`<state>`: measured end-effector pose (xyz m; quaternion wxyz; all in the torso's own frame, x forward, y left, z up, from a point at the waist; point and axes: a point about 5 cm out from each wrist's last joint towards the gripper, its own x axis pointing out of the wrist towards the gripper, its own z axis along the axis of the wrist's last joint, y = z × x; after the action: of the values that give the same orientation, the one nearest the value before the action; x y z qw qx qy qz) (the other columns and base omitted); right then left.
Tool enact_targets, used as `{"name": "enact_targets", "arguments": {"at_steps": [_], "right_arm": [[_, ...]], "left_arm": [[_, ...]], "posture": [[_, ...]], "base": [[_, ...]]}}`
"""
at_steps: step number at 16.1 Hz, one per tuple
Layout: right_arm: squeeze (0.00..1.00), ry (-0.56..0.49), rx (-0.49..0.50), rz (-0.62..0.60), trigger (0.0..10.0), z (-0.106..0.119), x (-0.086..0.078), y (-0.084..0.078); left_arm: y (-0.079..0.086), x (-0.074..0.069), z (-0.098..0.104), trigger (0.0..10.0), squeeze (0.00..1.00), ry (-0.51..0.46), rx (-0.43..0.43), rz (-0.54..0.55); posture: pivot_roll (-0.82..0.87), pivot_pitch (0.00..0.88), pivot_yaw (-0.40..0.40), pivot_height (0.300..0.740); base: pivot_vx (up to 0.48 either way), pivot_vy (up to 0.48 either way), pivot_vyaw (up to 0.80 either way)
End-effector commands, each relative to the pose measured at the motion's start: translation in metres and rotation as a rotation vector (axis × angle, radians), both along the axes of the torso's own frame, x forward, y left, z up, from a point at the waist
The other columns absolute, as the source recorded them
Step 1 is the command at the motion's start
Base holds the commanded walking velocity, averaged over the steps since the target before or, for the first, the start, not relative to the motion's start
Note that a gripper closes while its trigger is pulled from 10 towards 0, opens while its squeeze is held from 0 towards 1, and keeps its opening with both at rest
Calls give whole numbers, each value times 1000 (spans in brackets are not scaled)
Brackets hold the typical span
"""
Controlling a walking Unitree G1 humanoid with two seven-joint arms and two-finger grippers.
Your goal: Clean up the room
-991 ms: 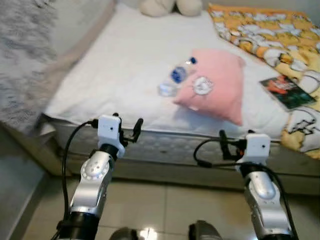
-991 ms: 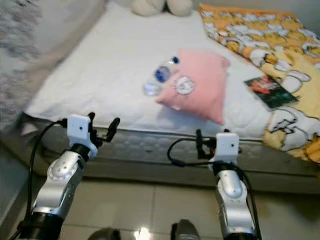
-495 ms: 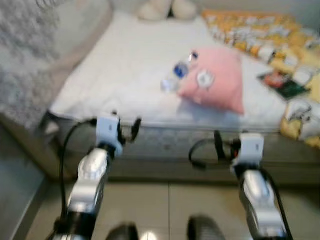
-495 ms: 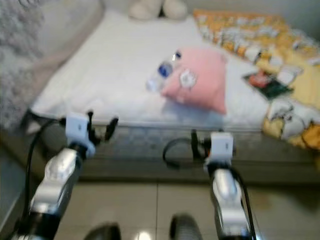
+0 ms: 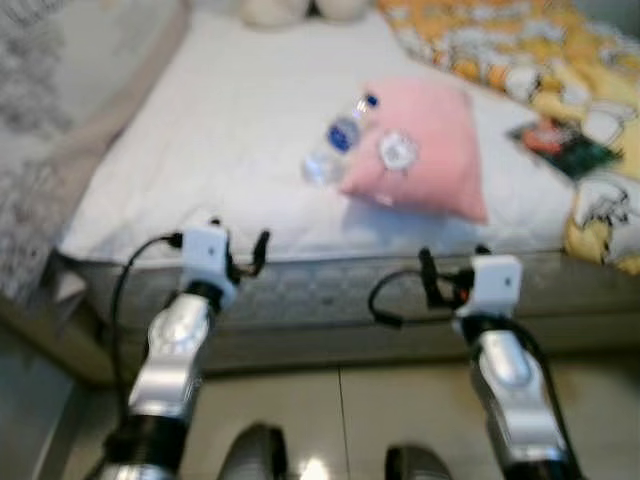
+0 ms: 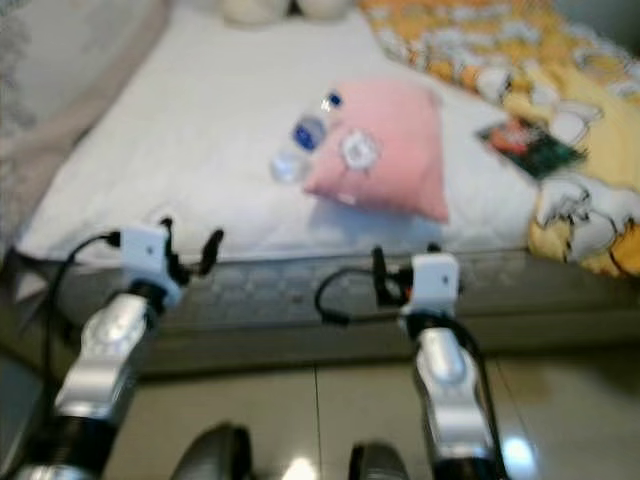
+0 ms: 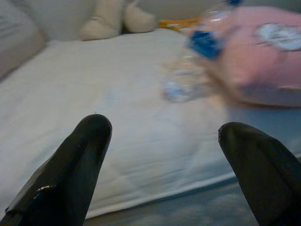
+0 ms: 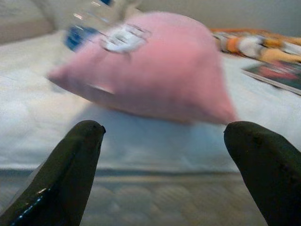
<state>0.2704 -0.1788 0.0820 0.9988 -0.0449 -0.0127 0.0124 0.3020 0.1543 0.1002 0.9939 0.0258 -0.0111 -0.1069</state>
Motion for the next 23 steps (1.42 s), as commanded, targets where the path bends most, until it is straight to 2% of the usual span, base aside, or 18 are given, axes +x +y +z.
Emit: {"name": "enact_targets", "arguments": {"at_steps": [1,7,14,16,23], "right_arm": [[0,-11,3,-23,10000,3,-2,-6],[0,-9,-2,-13,10000,2,-2,-6],[0,-4,-5,-24,10000,2,-3,-13],[0,-3,-29,-54,10000,3,0,-16],[0,-13,-36,-37,10000,4,3,-12]], "left_arm": [[-6,-1,2,10000,0,-10,9,-26],[-5,-2,0,10000,0,-3,12,-22],[-7,-2,-1,10000,0,-1,11,-45],[-9,-2,1,10000,0,-19,10,-42],[-11,3,7,10000,0,-51,33,-48]], "posture": [[-114,0,31,670],[-111,0,28,732],[-111,0,23,740],[-112,0,20,740],[-114,0,29,740]], "base": [[0,0,0],[0,0,0],[0,0,0],[480,0,0],[480,0,0]]}}
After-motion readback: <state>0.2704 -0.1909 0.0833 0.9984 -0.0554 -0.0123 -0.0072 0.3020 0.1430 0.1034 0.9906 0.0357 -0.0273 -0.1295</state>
